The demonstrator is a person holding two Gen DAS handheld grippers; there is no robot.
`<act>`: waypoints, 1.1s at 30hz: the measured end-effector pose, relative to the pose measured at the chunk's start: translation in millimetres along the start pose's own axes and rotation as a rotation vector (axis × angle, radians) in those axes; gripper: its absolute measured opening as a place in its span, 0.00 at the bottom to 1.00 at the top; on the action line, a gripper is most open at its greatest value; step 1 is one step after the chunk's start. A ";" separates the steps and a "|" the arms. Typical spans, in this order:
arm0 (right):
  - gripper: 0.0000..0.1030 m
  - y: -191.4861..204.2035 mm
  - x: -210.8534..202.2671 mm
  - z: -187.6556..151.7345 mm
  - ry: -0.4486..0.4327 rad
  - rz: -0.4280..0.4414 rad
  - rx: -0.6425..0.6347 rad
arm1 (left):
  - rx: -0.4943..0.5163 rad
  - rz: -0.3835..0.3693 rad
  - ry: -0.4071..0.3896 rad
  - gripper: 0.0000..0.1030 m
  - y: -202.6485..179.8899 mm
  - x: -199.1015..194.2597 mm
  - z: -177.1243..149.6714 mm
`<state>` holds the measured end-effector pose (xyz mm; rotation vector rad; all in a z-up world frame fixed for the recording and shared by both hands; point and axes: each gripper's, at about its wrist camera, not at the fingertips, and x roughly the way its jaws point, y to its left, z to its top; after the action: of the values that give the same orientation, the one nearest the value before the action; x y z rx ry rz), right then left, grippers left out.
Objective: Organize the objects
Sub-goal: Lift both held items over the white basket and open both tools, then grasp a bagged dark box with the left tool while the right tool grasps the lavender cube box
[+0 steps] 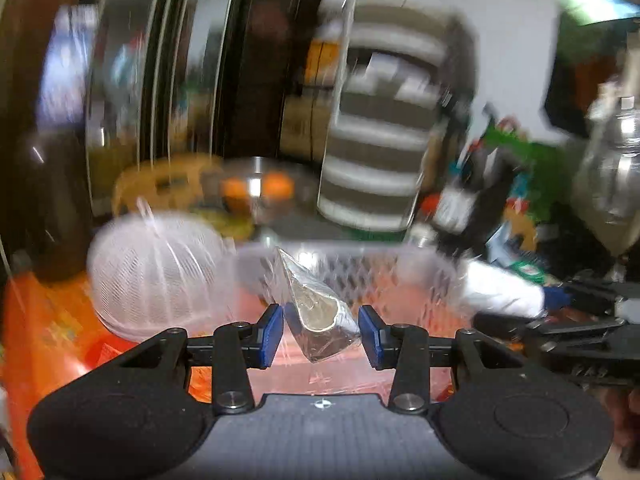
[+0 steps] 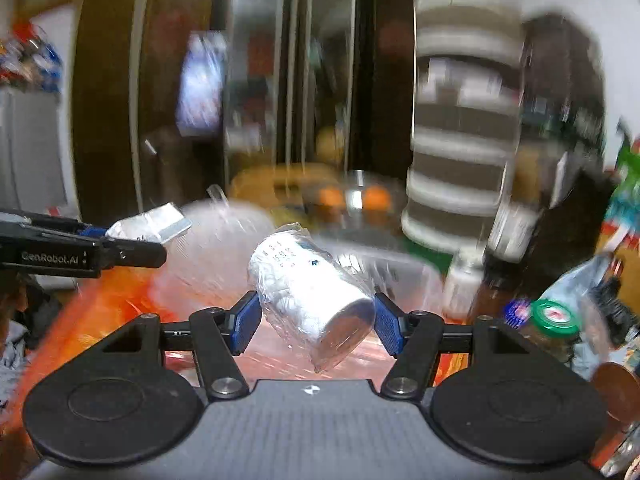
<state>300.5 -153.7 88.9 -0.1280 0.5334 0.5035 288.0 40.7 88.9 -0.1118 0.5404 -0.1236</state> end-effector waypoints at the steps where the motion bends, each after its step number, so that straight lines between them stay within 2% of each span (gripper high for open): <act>1: 0.62 -4.4 18.8 4.9 0.054 0.014 0.010 | -0.022 0.005 0.047 0.44 2.5 23.7 7.3; 4: 0.62 -8.2 56.4 11.1 0.136 -0.025 0.000 | -0.019 0.023 0.147 0.44 2.8 61.5 10.9; 6: 0.62 -10.3 69.6 9.4 0.164 -0.019 0.010 | -0.019 0.033 0.151 0.45 3.9 71.5 6.2; 8: 0.63 -11.8 75.7 6.0 0.170 0.004 0.015 | -0.025 0.038 0.163 0.53 6.9 78.7 4.9; 10: 0.65 -14.5 71.6 4.4 0.153 0.004 0.016 | -0.027 0.029 0.141 0.76 7.7 77.2 4.0; 11: 0.74 -14.1 65.7 3.5 0.129 0.001 0.013 | -0.023 0.028 0.125 0.78 7.7 74.6 3.8; 13: 0.84 -12.1 46.7 0.8 0.067 -0.006 -0.002 | -0.014 0.023 0.081 0.78 4.9 57.5 1.1; 16: 0.96 -12.0 9.4 -7.8 -0.005 -0.004 0.005 | -0.037 -0.022 -0.016 0.82 8.2 14.1 -10.8; 19: 1.00 -16.9 -32.2 -42.5 -0.070 0.032 0.027 | -0.044 -0.057 -0.085 0.82 12.4 -27.9 -46.0; 23: 1.00 -23.5 -81.8 -112.9 -0.128 0.002 0.077 | -0.001 -0.023 -0.133 0.82 13.9 -73.7 -109.5; 26: 1.00 -23.0 -112.1 -165.0 -0.170 -0.013 0.138 | -0.045 -0.028 -0.153 0.82 17.1 -99.1 -154.2; 29: 1.00 -17.2 -123.3 -196.4 -0.162 -0.034 0.194 | -0.083 -0.053 -0.139 0.77 16.1 -108.3 -178.5; 31: 1.00 -15.0 -123.9 -208.3 -0.118 -0.009 0.210 | -0.051 -0.044 -0.103 0.69 6.2 -110.9 -187.9; 33: 0.99 -10.0 -122.9 -209.5 -0.075 0.025 0.193 | -0.009 -0.021 -0.075 0.68 -2.5 -117.2 -190.7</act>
<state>118.8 -266.0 -27.2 0.0813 0.5080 0.4767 89.2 41.4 -14.0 -0.1306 0.4647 -0.1368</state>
